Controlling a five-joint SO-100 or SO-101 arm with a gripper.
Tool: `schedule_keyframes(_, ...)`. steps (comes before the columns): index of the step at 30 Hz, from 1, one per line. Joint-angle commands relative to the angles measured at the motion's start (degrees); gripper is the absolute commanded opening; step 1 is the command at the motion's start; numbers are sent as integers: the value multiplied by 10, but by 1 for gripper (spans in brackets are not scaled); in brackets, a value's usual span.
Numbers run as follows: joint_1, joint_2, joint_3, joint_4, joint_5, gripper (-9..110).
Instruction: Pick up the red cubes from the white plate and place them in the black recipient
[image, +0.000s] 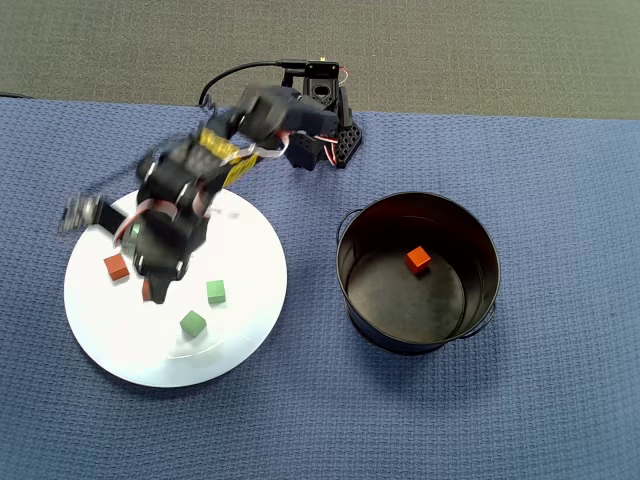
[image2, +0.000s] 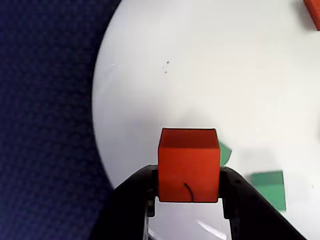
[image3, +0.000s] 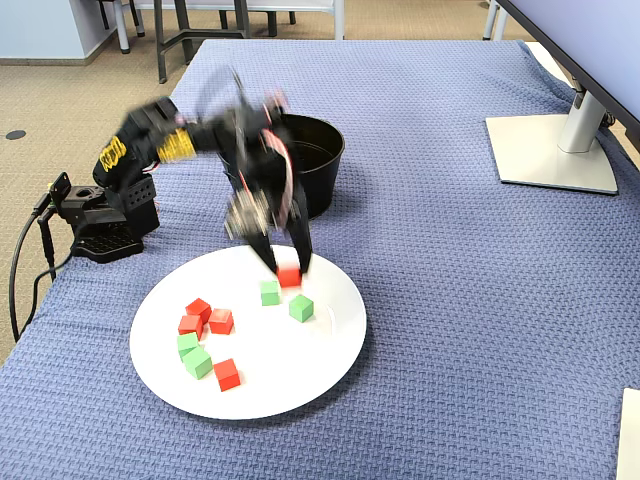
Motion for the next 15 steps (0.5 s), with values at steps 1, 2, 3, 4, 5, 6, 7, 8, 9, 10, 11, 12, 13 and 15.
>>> schedule_keyframes(1, -69, 183, 49, 33, 53, 0)
schedule_keyframes(2, -91, 216, 81, 31, 65, 0)
schedule_keyframes(3, -117, 249, 114, 25, 80, 0)
schedule_keyframes(4, -144, 278, 148, 20, 97, 0)
schedule_keyframes(5, -176, 302, 179, 18, 113, 0)
schedule_keyframes(6, -208, 325, 214, 11, 129, 0)
schedule_keyframes(7, -243, 346, 250, 2, 142, 0)
schedule_keyframes(8, -278, 367, 289, -11, 156, 0)
schedule_keyframes(9, -312, 387, 329, -28, 172, 0)
schedule_keyframes(10, -344, 405, 367, -47, 189, 0)
schedule_keyframes(11, -373, 419, 397, -65, 206, 0)
schedule_keyframes(12, -403, 432, 425, -79, 218, 0)
schedule_keyframes(13, -432, 441, 448, -90, 229, 0)
schedule_keyframes(15, -487, 463, 491, -109, 247, 0)
